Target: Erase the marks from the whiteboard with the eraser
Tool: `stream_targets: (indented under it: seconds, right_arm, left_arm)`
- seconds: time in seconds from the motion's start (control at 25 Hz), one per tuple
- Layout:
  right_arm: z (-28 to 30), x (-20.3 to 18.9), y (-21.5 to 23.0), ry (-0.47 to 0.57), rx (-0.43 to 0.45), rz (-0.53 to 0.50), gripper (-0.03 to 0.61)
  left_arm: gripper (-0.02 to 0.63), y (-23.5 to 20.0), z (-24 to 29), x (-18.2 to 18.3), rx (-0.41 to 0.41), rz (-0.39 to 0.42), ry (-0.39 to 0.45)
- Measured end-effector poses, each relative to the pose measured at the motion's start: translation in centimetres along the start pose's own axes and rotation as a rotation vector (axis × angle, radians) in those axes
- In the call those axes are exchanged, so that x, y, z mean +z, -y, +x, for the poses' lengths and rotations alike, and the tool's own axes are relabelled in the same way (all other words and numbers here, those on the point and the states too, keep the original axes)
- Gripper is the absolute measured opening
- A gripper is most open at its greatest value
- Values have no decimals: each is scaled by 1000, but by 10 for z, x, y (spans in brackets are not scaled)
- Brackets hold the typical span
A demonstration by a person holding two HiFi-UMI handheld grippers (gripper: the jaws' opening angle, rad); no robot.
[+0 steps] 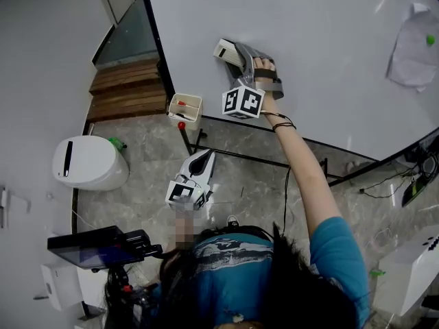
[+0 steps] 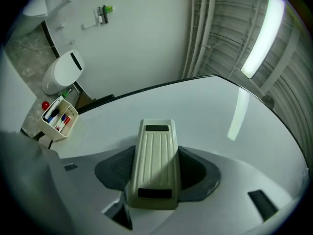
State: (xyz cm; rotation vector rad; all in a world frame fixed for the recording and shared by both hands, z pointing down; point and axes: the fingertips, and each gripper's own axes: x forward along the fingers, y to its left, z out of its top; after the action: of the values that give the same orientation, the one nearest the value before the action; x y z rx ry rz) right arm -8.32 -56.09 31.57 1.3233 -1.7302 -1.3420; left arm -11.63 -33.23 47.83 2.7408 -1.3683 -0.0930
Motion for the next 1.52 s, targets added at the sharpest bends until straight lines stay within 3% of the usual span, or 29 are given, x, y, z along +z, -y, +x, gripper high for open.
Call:
stream_targets:
  seconds: [0.28,0.68,1.08,1.36,1.52]
  right_arm:
    - [1,-1,1,-3,-2,-23,262]
    - [-30,-8,153,10,-166,140,264]
    - [-85,-78,310,-22,-334,348,264]
    - [-111,-120,356,-30,-421,496,264]
    - [-111,-122,355,-37,-443,497,264]
  left_arm:
    - [3,-8,-3,-2,27,-7,-1]
    - [3,6,3,0,-24,-9,-2]
    - [3,26,22,1,-82,-7,-6]
    - [3,23,24,-1,-77,-1,-8]
    - [3,23,21,0,-72,1,-8]
